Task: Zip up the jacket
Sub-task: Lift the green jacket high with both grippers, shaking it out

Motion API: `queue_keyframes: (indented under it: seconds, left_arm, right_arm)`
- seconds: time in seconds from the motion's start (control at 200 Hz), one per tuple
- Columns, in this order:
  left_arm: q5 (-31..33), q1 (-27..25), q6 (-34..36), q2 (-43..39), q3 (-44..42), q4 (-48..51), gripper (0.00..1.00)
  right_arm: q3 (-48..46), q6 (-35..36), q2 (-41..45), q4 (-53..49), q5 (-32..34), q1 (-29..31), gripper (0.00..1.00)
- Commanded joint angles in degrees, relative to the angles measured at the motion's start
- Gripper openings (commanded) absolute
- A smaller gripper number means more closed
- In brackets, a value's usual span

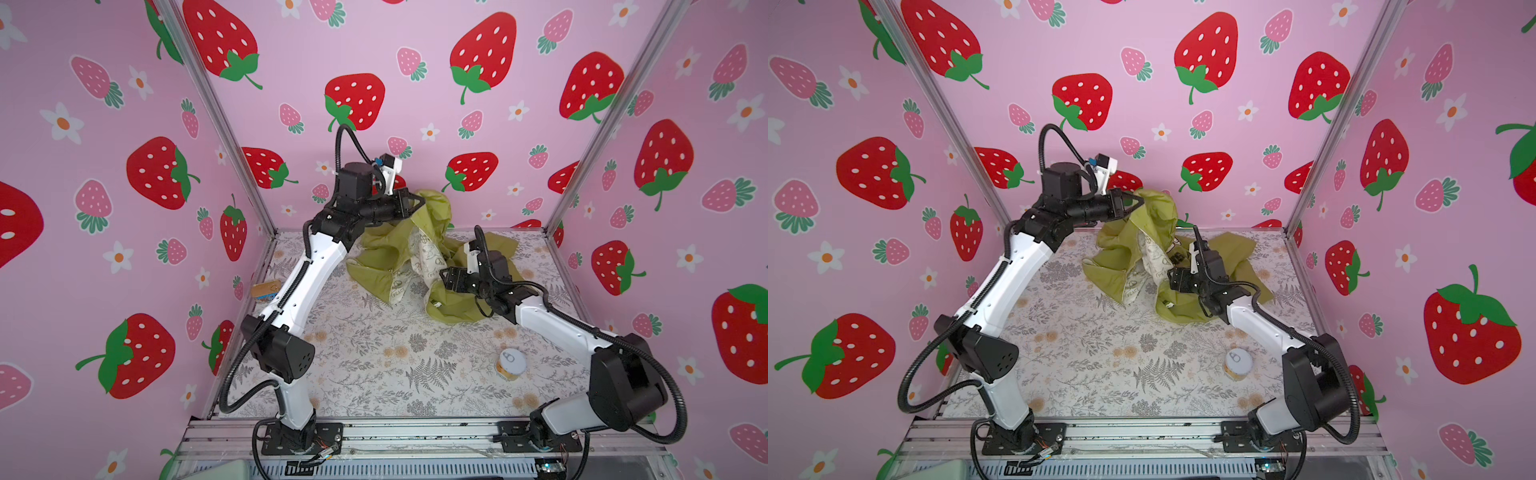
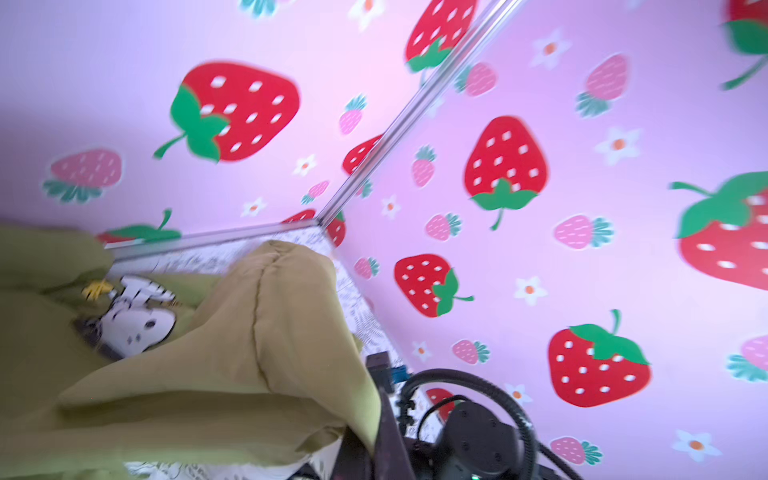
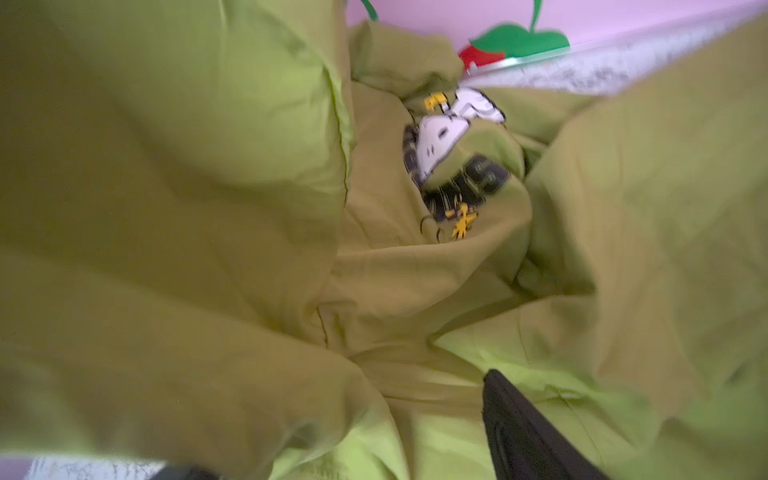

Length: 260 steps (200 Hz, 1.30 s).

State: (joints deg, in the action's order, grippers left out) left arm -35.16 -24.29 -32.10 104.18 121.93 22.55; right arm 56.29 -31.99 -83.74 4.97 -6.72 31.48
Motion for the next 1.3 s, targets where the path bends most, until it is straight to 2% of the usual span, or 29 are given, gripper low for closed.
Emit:
queue_keyframes:
  seconds: [0.0, 0.085, 0.195, 0.34, 0.38, 0.47, 0.715, 0.765, 0.795, 0.96, 1.025, 1.11, 1.18, 1.295]
  left_arm:
    - [-3.5, -0.2, -3.37, -1.35, 3.57, -6.02, 0.0]
    - [-3.68, -0.54, -4.86, -2.75, 4.49, -8.37, 0.0]
    - [-3.71, -1.17, -6.25, -3.37, 7.06, -9.99, 0.0]
    - [-3.78, -2.63, -7.66, -2.6, 12.24, -10.49, 0.0]
    - [-3.63, -3.08, -7.8, -2.41, 13.58, -10.42, 0.0]
    - [-3.09, -4.06, -8.06, -2.05, 15.88, -10.28, 0.0]
    - [-0.38, -5.78, -8.24, -3.08, 17.04, -10.22, 0.0]
    - [-0.24, -6.24, -8.03, -3.48, 17.05, -10.25, 0.0]
    - [-0.15, -6.4, -7.94, -3.67, 17.07, -10.21, 0.0]
    - [0.59, -7.13, -7.55, -5.5, 15.93, -9.88, 0.0]
    - [1.37, -7.32, -6.76, -6.86, 14.68, -9.8, 0.0]
    - [2.59, -7.39, -5.36, -9.13, 12.56, -9.6, 0.0]
    - [3.98, -7.42, -3.95, -11.13, 10.74, -9.36, 0.0]
    - [6.9, -7.43, -0.68, -14.26, 8.61, -8.13, 0.0]
  right_arm:
    - [-1.03, 0.49, 2.29, 9.58, -5.11, 0.06, 0.85]
    - [-3.2, 1.8, 3.33, 13.91, -5.35, 1.3, 0.85]
    - [-4.63, 3.8, 3.53, 17.3, -1.92, 4.15, 0.86]
    - [-4.25, 3.66, 0.35, 21.46, 0.25, 6.81, 0.86]
    - [-3.65, 3.28, -1.0, 22.8, 0.22, 7.54, 0.89]
    - [-1.35, 3.65, -3.81, 25.62, 1.55, 10.18, 0.9]
    - [6.0, 6.38, -10.13, 33.74, 11.55, 17.69, 0.91]
    - [8.44, 6.67, -12.04, 34.05, 13.11, 18.52, 0.91]
    - [9.94, 6.68, -13.2, 33.97, 13.62, 18.82, 0.95]
    - [16.64, 4.34, -18.3, 32.82, 20.13, 19.58, 0.95]
    - [19.69, 3.46, -19.78, 30.37, 23.45, 19.57, 0.86]
    - [22.99, 3.64, -21.0, 28.14, 24.42, 19.53, 0.59]
    - [24.57, 4.39, -21.02, 27.29, 23.72, 19.5, 0.4]
    - [25.42, 5.77, -19.18, 25.93, 21.31, 19.51, 0.21]
